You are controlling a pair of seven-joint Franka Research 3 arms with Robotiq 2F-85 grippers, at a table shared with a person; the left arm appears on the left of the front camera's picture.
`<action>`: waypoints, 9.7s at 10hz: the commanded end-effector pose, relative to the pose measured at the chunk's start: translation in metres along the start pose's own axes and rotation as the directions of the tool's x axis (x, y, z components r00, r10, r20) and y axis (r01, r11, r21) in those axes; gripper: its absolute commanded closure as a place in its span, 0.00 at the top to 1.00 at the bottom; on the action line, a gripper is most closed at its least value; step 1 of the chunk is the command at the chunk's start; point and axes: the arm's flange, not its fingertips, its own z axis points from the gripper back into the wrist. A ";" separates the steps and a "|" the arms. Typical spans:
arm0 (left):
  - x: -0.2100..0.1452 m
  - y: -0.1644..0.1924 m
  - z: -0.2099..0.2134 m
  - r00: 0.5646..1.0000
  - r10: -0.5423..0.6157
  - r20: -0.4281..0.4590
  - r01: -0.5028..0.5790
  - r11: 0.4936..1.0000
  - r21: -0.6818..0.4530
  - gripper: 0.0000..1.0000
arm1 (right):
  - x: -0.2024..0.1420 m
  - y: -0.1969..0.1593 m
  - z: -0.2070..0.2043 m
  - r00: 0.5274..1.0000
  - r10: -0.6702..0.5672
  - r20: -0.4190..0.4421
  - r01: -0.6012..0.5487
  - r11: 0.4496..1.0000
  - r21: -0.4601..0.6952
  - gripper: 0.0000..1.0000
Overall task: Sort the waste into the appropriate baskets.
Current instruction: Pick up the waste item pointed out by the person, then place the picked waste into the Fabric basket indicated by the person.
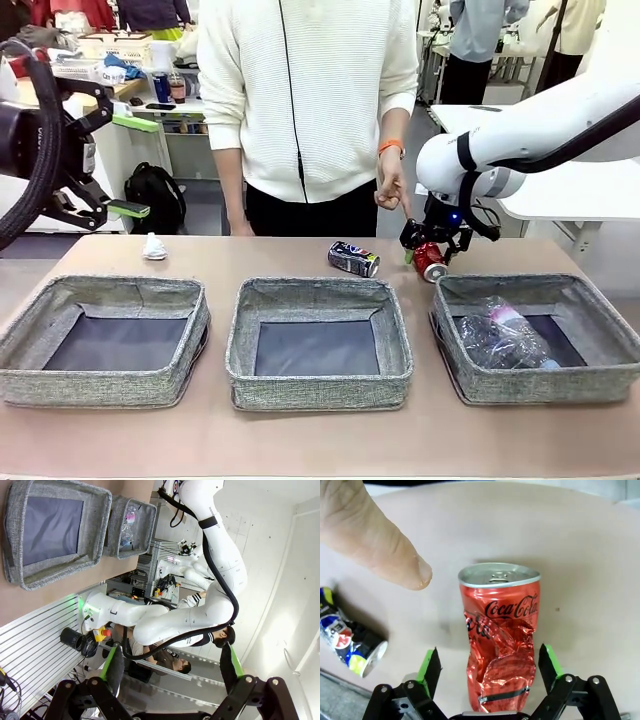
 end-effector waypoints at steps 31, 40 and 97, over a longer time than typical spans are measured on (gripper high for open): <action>-0.001 -0.003 -0.001 1.000 0.010 -0.003 -0.010 1.000 -0.022 1.00 | -0.211 0.055 0.252 0.984 -0.070 0.164 0.104 0.972 -0.211 0.00; -0.001 -0.003 -0.001 1.000 0.010 -0.003 -0.010 1.000 -0.022 1.00 | -0.240 0.305 0.373 0.992 0.012 0.124 0.011 0.982 -0.189 0.00; -0.001 -0.003 -0.001 1.000 0.010 -0.003 -0.010 1.000 -0.022 1.00 | -0.277 0.282 0.101 0.982 0.184 -0.039 -0.182 0.982 0.054 0.00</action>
